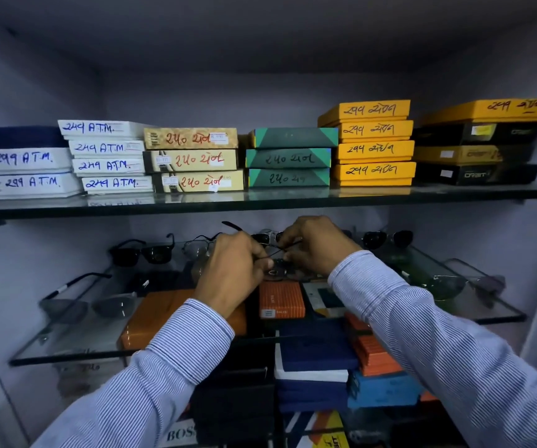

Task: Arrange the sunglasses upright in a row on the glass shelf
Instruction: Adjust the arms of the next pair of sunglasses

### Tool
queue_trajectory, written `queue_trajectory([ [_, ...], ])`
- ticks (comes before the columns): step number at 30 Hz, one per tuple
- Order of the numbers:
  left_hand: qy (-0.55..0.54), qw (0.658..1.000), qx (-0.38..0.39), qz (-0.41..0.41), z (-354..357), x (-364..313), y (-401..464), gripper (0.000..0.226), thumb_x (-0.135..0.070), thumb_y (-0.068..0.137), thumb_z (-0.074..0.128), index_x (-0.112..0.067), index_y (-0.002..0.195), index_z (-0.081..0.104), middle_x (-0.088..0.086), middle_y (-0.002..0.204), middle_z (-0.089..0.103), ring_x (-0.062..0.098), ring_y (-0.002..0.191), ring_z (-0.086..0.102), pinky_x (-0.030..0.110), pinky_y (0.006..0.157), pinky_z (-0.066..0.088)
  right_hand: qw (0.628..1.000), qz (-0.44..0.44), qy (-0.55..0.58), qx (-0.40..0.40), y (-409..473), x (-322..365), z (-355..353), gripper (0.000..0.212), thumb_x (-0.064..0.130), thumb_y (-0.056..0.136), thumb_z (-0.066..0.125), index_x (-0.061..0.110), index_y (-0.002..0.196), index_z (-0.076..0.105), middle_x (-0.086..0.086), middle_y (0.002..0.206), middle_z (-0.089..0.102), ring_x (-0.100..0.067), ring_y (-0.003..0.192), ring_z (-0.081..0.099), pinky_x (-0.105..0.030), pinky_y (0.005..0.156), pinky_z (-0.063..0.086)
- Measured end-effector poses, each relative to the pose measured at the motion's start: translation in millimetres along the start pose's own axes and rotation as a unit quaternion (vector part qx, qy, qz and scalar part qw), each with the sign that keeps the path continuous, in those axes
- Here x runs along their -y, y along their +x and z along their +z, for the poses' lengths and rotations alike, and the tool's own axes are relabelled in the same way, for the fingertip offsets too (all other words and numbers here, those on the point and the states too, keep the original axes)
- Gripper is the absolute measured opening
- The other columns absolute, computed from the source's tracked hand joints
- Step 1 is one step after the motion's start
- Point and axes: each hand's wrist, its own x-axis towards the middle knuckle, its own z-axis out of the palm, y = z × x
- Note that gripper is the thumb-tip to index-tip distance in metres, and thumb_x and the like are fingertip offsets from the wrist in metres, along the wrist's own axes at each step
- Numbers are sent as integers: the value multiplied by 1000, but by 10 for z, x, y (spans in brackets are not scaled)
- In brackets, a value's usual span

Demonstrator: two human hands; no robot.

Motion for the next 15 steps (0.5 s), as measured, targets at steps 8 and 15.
queue_trajectory([
  [8, -43, 999, -2, -14, -257, -127, -170, 11, -20, 81, 83, -16, 92, 86, -2, 90, 82, 6, 78, 72, 15, 72, 53, 987, 75, 72, -119, -285, -200, 193, 71, 39, 56, 92, 23, 103, 41, 2, 101, 53, -16, 87, 55, -25, 69, 44],
  [15, -93, 992, -19, -83, -337, -132, -215, 8, -23, 82, 83, -18, 87, 84, -3, 76, 79, 4, 62, 68, 21, 62, 58, 974, 144, 161, -67, -316, -167, 155, 13, 29, 81, 78, 20, 72, 74, 8, 65, 70, -3, 62, 67, -27, 72, 59],
])
